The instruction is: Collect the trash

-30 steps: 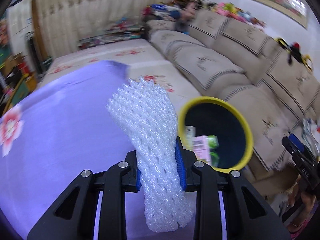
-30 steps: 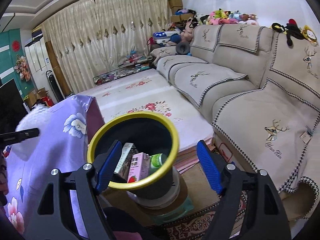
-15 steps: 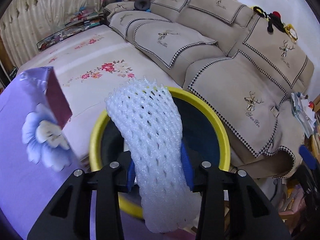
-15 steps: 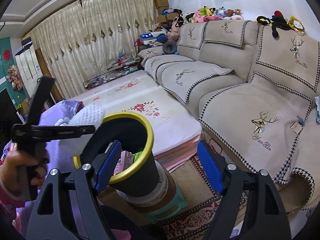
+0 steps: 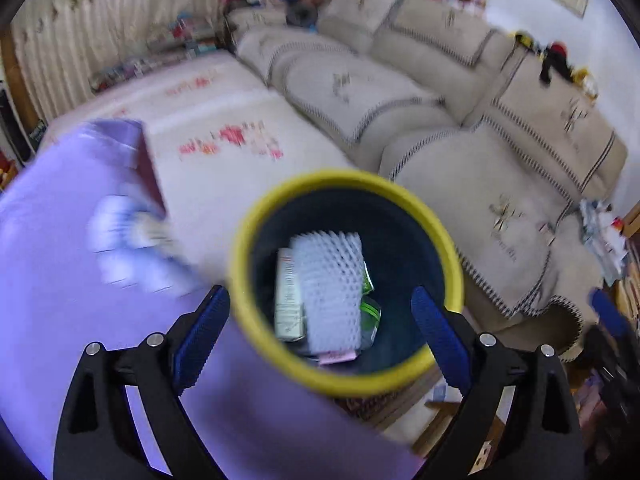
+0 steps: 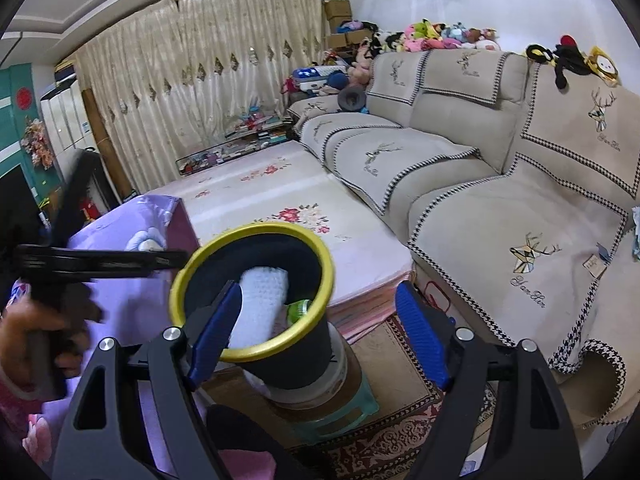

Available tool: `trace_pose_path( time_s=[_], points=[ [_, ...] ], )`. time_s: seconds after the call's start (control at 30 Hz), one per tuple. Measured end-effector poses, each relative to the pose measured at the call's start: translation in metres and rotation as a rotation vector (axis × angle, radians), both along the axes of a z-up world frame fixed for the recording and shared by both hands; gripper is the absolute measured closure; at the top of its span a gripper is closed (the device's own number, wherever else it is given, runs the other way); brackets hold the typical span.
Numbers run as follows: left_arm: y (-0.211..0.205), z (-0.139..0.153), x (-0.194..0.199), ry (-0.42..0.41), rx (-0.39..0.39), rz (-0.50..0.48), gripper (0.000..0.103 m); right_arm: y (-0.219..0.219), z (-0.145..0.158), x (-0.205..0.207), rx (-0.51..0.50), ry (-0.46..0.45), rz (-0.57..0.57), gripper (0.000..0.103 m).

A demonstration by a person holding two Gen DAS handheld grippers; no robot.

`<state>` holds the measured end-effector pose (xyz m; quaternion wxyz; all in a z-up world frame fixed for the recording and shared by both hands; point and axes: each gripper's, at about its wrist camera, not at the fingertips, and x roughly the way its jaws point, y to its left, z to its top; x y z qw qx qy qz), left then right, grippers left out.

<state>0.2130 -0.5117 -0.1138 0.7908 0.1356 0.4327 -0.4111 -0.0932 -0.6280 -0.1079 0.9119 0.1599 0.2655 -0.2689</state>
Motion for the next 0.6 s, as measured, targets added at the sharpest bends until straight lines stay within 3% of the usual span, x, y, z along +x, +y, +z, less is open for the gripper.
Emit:
trace_pose_path(
  time_s=[0.07, 0.17, 0.3, 0.43, 0.6],
  points=[
    [0.045, 0.028, -0.016, -0.097, -0.024, 0.059, 0.005, 0.011, 0.004, 0.002, -0.01, -0.001, 0.02, 0.025],
    [0.124, 0.066, -0.045, -0.248, -0.061, 0.173, 0.005, 0.031, 0.008, 0.01, -0.028, 0.005, 0.07, 0.023],
    [0.224, 0.095, -0.081, -0.42, -0.065, 0.358, 0.005, 0.06, 0.018, 0.021, -0.05, 0.0, 0.139, 0.023],
    [0.314, 0.106, -0.116, -0.49, -0.096, 0.513, 0.005, 0.092, 0.032, 0.024, -0.08, -0.018, 0.192, 0.019],
    [0.401, 0.108, -0.145, -0.491, -0.155, 0.66, 0.005, 0.128, 0.05, 0.018, -0.118, -0.044, 0.236, 0.017]
  ],
)
